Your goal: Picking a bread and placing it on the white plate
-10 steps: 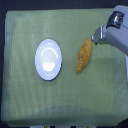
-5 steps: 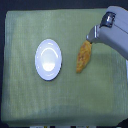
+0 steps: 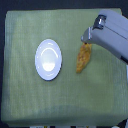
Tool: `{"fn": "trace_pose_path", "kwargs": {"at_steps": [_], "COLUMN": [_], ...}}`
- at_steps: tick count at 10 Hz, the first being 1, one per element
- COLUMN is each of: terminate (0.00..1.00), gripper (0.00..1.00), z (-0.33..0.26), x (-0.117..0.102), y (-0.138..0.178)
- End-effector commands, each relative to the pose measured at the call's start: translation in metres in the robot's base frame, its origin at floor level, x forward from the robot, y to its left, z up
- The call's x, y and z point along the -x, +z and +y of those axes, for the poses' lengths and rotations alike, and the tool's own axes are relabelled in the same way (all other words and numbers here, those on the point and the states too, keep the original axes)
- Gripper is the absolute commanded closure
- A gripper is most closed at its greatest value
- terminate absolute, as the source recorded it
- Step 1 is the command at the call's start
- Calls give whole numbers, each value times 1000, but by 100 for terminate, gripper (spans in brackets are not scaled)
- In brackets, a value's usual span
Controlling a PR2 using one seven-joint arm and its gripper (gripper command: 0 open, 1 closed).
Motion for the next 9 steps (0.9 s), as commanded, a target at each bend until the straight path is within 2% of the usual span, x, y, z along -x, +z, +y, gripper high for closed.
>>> {"fn": "trace_pose_path", "kwargs": {"at_steps": [1,5,9], "terminate": [0,0,0], "gripper": [0,0,0], "z": [14,22,34], "x": [-15,-8,-8], "y": [-41,-77,-89]}}
